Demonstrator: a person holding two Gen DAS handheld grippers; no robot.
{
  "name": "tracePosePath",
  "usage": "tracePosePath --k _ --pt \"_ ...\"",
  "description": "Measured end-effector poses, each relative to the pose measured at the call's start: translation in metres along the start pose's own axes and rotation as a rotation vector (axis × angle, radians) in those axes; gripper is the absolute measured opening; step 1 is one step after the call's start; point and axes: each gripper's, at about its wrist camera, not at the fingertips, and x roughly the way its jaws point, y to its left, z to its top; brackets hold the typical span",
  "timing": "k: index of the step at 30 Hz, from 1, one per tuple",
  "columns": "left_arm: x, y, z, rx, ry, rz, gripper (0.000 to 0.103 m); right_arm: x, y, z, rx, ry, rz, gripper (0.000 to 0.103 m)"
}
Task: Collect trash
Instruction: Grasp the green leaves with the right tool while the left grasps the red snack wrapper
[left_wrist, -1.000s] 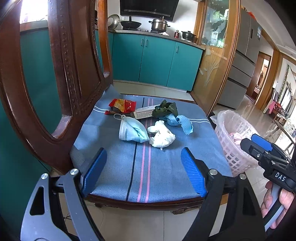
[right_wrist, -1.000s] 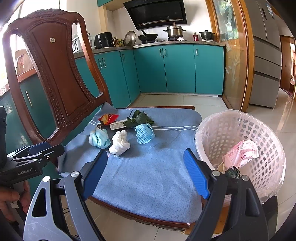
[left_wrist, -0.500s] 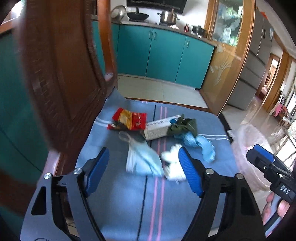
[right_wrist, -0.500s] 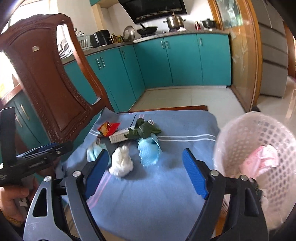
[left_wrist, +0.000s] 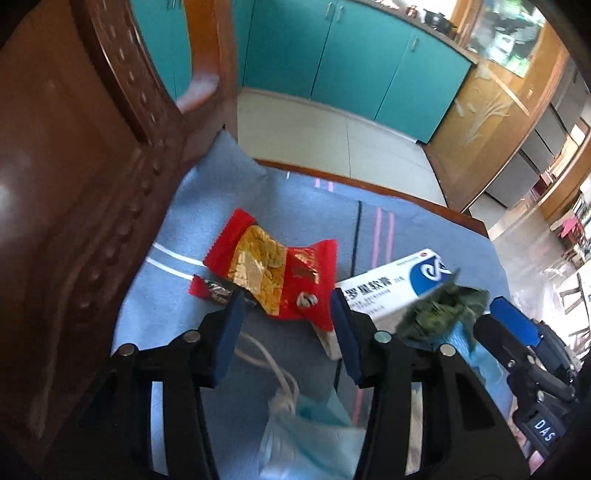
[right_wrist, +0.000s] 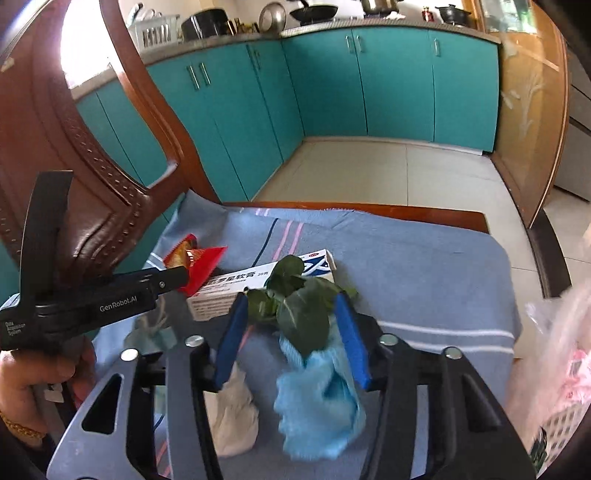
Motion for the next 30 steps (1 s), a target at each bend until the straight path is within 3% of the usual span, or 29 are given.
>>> tracePosePath --k 3,5,7,12,19,25,27,30 --pt "0.015 0.006 0.001 -0.019 0.034 -0.005 0.035 0.015 0.001 0.005 0.010 0.037 0.015 0.028" --pt "0.017 0.008 0.002 -0.017 0.033 -0.020 0.017 0.018 0.003 0.006 0.005 0.042 0.014 0.013" --pt "0.016 0.009 0.002 -0.021 0.023 -0.042 0.007 0.016 0.004 0.008 0.010 0.035 0.013 0.008" --pt "-0.013 0.007 0.004 -0.004 -0.070 -0.090 0.005 -0.005 0.004 0.014 0.011 -0.014 0.012 0.004" --pt "-0.118 -0.014 -0.011 0.091 -0.264 -0.125 0.004 -0.068 0.007 0.023 0.028 -0.134 0.051 0.004" --pt "-0.180 -0.023 -0.081 0.162 -0.364 -0.072 0.005 -0.121 0.015 0.000 0.008 -0.179 0.081 0.004" --pt "-0.190 -0.023 -0.112 0.173 -0.370 -0.051 0.005 -0.138 0.021 -0.018 -0.033 -0.189 0.062 0.004" --pt "-0.196 -0.026 -0.141 0.167 -0.352 -0.082 0.004 -0.159 0.025 -0.045 -0.050 -0.190 0.057 0.004"
